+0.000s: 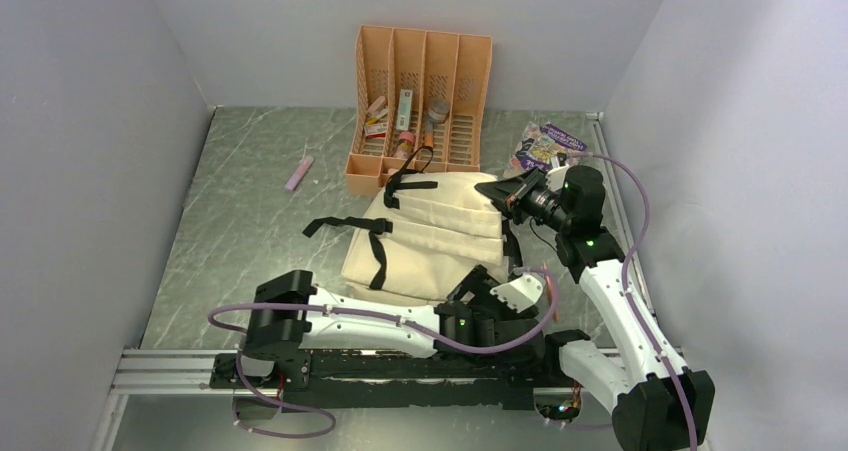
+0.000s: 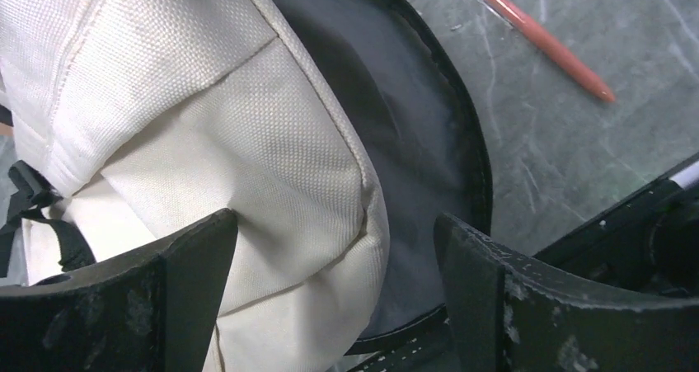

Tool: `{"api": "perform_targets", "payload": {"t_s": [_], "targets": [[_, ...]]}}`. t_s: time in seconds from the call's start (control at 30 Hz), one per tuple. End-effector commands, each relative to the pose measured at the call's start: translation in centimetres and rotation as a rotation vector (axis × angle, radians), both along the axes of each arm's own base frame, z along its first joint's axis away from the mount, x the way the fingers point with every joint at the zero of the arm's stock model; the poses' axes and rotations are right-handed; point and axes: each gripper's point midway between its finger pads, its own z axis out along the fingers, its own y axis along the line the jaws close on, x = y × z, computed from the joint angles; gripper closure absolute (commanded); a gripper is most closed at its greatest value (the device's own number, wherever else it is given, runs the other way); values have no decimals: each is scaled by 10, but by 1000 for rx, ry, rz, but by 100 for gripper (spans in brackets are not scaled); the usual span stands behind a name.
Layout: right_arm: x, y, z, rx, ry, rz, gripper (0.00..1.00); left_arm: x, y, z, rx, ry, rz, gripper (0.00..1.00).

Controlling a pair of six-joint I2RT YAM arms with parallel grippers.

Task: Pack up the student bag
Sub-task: Adjust the student bag at the center of the board.

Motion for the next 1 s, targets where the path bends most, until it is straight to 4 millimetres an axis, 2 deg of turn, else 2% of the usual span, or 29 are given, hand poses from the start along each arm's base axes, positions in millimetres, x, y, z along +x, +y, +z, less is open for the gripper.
{"api": "perform_targets", "payload": {"t_s": [0.0,0.1,0.23,0.37,0.47,0.6,0.67,0.83,0.97], "targets": [[2,-3,51,26,-172,-20,100,13,12,11,46,-95,85,11],[1,-3,51,25,-174,-18,100,20,22,7,82,-114,111,25],[0,-2,52,16,-186,-13,100,30,36,3,104,-103,132,51],[1,-3,45,-11,-176,-11,100,37,49,16,79,-105,148,80],[1,-3,41,-29,-181,-7,98,39,53,26,54,-86,126,94],[4,-8,39,-99,-202,-21,88,37,58,43,-4,-54,50,95],[6,-11,39,-142,-223,-28,76,33,59,55,-36,-41,-17,95],[10,-25,40,-270,-257,-74,52,31,72,100,-167,-21,-113,95],[7,-30,50,-337,-328,-76,42,37,85,131,-240,-26,-148,95]]}}
